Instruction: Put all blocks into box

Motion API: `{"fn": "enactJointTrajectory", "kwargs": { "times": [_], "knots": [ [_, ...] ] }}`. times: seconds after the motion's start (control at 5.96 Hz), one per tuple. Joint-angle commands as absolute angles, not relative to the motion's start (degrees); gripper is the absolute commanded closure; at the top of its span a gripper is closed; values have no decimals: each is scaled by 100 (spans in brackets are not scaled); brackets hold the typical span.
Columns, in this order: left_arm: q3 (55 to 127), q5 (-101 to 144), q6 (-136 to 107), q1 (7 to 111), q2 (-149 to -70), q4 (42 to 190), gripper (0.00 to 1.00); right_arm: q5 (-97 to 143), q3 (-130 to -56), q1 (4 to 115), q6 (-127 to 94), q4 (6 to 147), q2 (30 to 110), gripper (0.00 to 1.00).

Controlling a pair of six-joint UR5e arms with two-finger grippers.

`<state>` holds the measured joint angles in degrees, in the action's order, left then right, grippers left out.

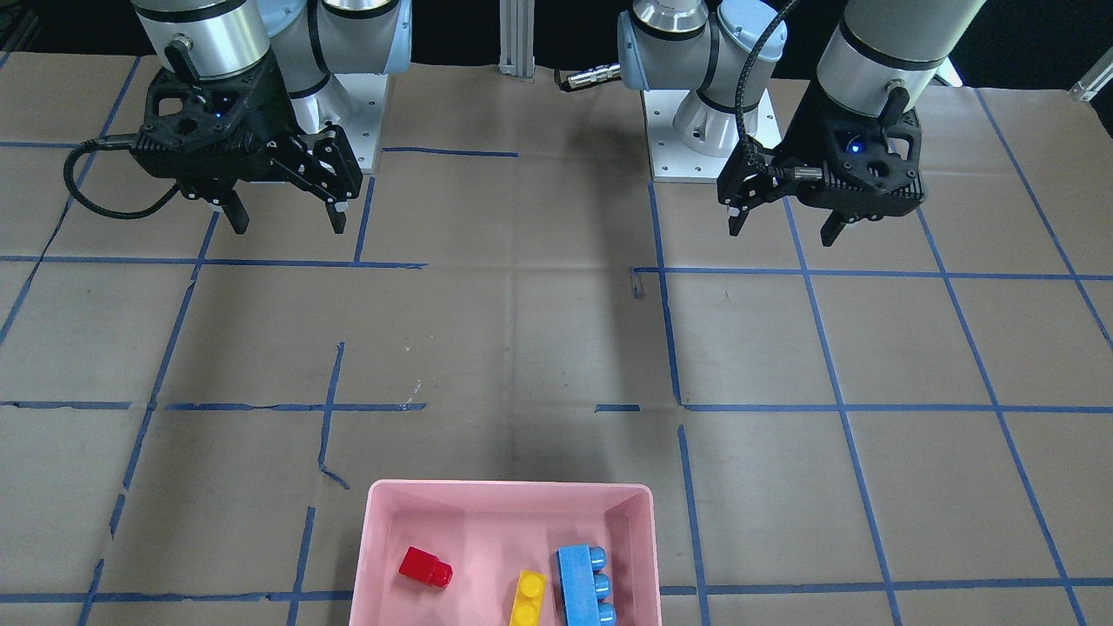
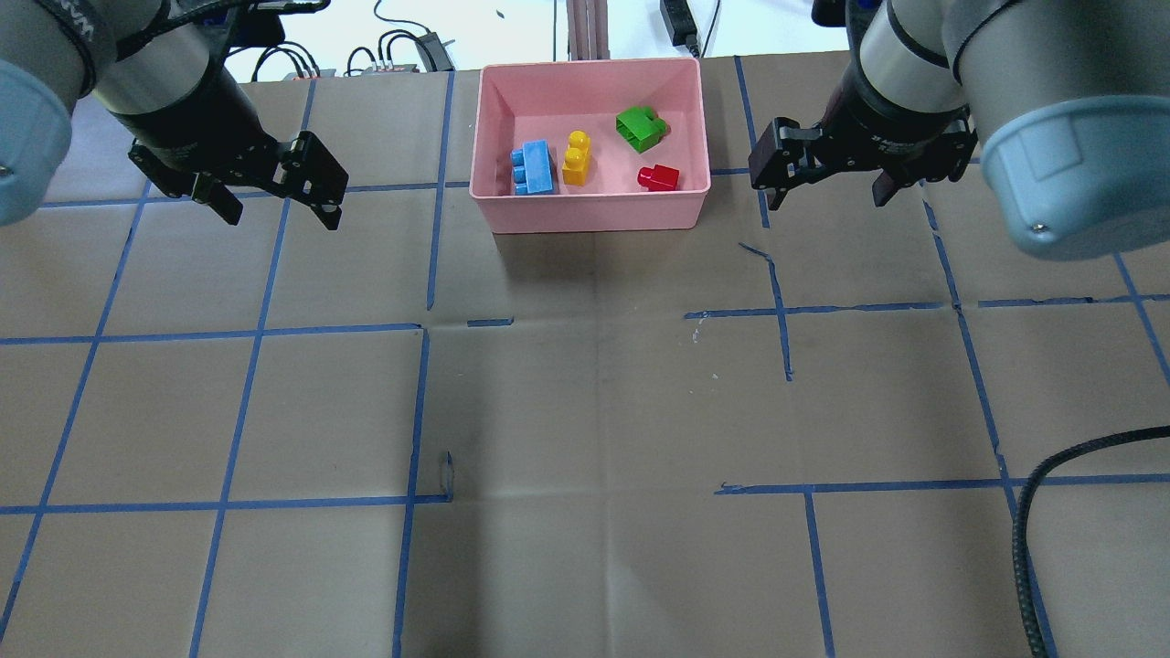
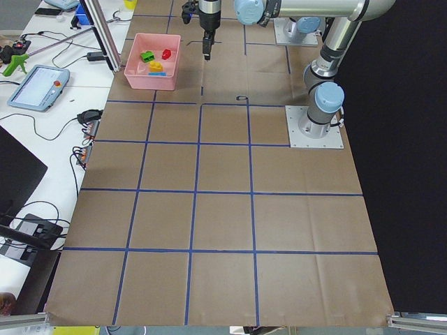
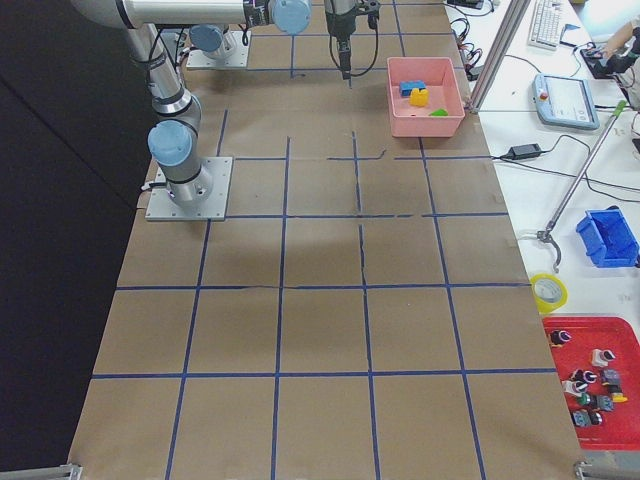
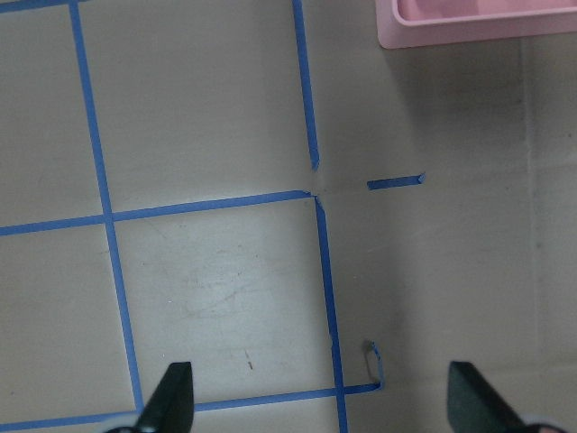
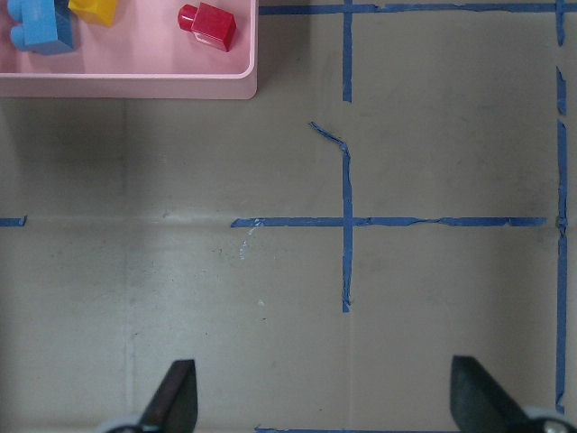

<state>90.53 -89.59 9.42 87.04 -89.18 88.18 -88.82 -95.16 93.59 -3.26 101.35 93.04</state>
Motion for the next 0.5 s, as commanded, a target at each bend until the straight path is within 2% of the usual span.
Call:
{"fn": "enactJointTrajectory", "kwargs": {
  "times": [0.0, 0.34],
  "knots": [
    [9088, -8956, 932, 8710, -8912, 8815, 0, -8877, -9510, 9387, -325, 10151, 9290, 0],
    [9175, -8965, 923, 8719, -8886, 8684, 0, -8886, -9510, 9387, -316, 10160, 9281, 0]
  ]
}}
